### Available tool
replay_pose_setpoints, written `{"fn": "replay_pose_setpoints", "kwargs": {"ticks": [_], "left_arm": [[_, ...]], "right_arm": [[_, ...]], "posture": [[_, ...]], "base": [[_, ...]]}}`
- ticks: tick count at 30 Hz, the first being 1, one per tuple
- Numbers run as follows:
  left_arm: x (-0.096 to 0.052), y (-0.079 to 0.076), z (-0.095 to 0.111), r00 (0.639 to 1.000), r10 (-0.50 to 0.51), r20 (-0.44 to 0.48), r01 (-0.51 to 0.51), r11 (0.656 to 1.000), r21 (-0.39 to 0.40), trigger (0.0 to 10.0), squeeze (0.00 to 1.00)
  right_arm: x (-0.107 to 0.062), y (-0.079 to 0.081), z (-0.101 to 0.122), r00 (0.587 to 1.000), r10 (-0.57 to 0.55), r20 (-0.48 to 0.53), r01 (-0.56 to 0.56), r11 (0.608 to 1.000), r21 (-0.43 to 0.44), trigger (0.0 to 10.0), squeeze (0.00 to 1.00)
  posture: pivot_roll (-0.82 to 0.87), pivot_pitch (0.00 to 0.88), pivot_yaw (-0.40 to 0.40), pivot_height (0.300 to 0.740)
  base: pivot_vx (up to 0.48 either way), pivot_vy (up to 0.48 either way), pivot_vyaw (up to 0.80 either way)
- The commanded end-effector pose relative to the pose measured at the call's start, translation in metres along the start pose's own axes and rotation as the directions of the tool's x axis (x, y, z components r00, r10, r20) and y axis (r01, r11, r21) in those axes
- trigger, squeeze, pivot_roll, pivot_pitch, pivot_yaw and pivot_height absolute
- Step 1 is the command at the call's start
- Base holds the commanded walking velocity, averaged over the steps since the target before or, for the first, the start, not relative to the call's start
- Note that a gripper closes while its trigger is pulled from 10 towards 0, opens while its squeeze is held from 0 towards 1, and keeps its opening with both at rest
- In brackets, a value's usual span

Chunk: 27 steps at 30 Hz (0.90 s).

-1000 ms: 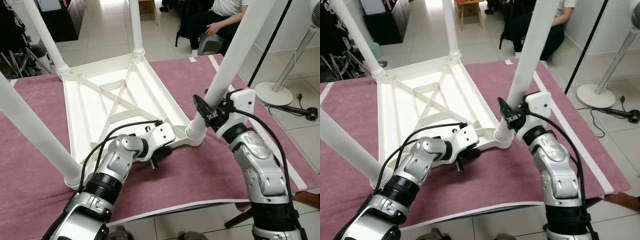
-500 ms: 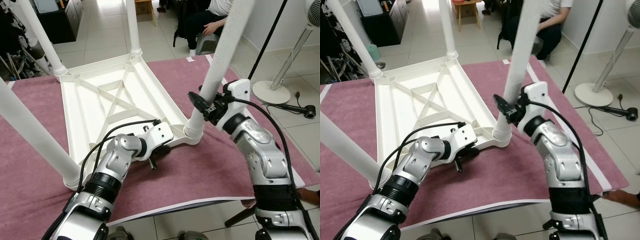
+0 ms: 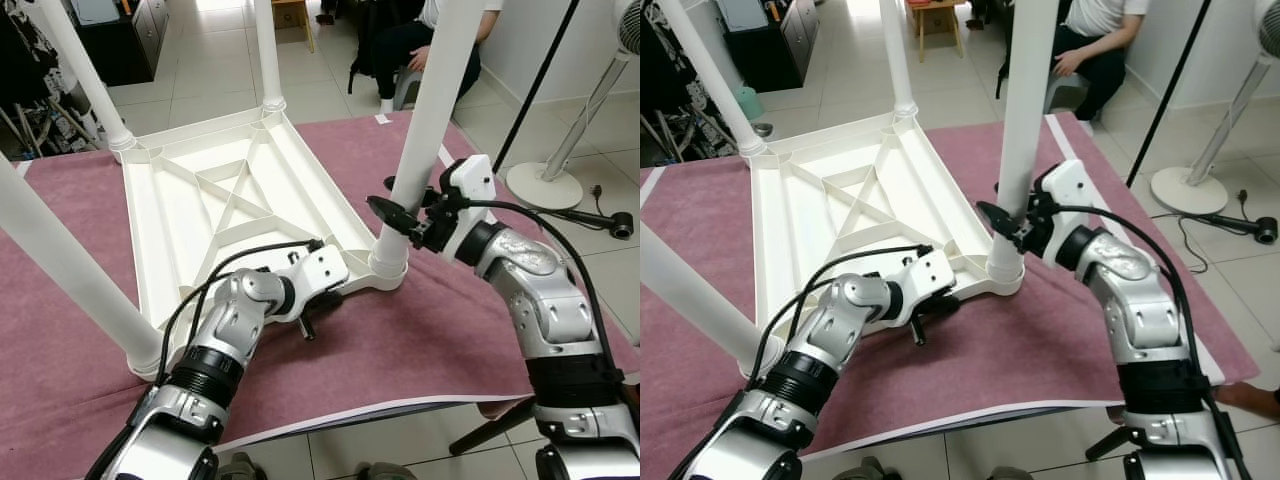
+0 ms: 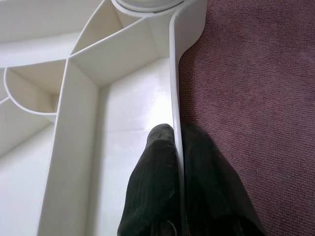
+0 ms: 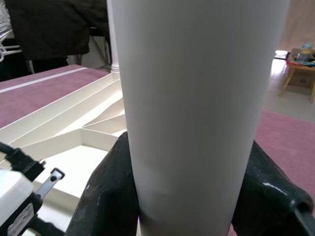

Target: Building children table

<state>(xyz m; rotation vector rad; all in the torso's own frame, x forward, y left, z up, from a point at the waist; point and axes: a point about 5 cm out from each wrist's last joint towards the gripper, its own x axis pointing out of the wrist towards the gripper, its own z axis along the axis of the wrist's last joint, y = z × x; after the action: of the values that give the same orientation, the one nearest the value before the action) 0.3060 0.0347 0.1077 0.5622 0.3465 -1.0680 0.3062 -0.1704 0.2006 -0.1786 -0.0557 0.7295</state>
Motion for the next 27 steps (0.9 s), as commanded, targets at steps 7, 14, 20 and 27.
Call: {"fn": "replay_pose_setpoints", "kwargs": {"ticks": [7, 14, 20, 27], "left_arm": [[-0.007, 0.02, -0.023, 0.911, 0.4, -0.102, -0.402, 0.916, 0.0, 10.0, 0.0], [-0.006, 0.02, -0.021, 0.913, 0.397, -0.097, -0.399, 0.917, 0.001, 10.0, 0.0], [-0.006, 0.02, -0.021, 0.911, 0.401, -0.098, -0.403, 0.915, -0.003, 10.0, 0.0], [-0.006, 0.021, -0.022, 0.909, 0.404, -0.101, -0.406, 0.914, -0.005, 10.0, 0.0]], "right_arm": [[0.002, 0.012, -0.044, 0.985, -0.093, -0.145, 0.112, 0.985, 0.132, 10.0, 0.0], [0.006, 0.005, -0.051, 0.941, -0.278, -0.195, 0.295, 0.954, 0.063, 10.0, 0.0], [0.008, 0.014, -0.054, 0.883, -0.432, -0.181, 0.434, 0.9, -0.03, 10.0, 0.0], [0.01, 0.033, -0.055, 0.871, -0.476, -0.123, 0.48, 0.877, 0.002, 10.0, 0.0]], "posture": [[0.0, 0.0, 0.094, 0.74], [-0.01, 0.0, 0.096, 0.74], [-0.01, 0.0, 0.091, 0.74], [-0.01, 0.0, 0.087, 0.74]], "base": [[0.0, 0.0, 0.0], [0.0, 0.0, 0.0], [0.0, 0.0, 0.0], [0.0, 0.0, 0.0]]}}
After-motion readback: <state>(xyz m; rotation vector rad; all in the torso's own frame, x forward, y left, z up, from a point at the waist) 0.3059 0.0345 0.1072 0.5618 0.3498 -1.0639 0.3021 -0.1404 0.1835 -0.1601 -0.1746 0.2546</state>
